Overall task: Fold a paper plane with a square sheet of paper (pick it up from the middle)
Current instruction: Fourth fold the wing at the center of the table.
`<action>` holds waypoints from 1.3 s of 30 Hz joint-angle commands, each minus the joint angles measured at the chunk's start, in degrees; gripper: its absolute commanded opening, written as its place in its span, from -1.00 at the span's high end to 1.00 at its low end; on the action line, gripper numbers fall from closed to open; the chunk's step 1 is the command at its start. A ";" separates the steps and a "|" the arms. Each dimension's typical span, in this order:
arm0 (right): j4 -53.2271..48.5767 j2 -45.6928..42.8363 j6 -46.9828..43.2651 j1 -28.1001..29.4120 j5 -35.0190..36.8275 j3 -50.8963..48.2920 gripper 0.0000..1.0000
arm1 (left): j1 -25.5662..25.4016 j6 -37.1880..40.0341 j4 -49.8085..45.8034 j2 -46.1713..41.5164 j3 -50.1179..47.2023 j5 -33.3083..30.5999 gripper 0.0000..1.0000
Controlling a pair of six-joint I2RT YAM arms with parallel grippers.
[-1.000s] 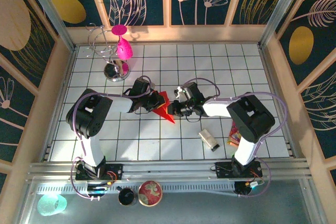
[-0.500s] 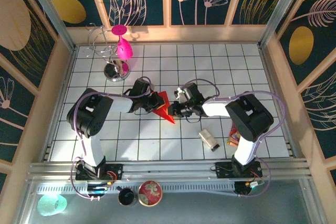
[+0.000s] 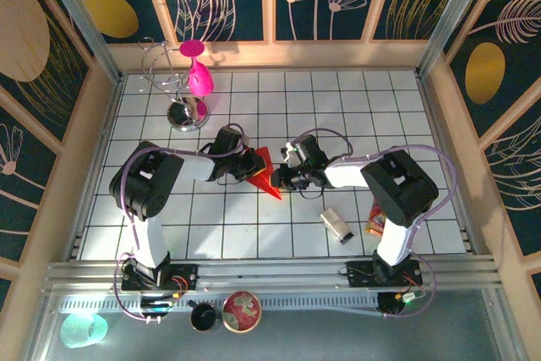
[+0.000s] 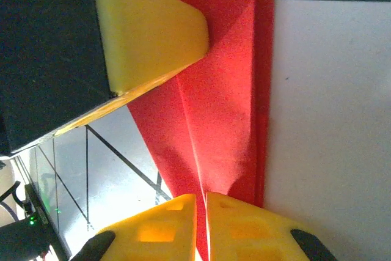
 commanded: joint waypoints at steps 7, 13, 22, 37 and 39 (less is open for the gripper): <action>-2.75 1.50 -1.04 0.03 2.06 0.39 0.75 | 0.01 0.87 -1.23 1.45 0.67 -0.51 0.82; -4.58 1.57 -1.46 0.03 3.33 0.23 0.75 | 0.08 1.17 -2.30 2.53 1.02 -1.01 0.82; -3.44 -1.70 -2.69 0.30 2.59 1.37 0.77 | 0.05 2.27 -5.82 3.43 0.99 -3.18 0.84; -4.78 3.73 -3.50 1.79 3.27 8.34 0.87 | 0.01 2.96 -6.93 3.84 1.11 -3.58 0.86; -5.61 4.76 -3.79 1.84 3.60 9.04 0.87 | 0.01 2.98 -7.13 3.97 1.18 -3.65 0.86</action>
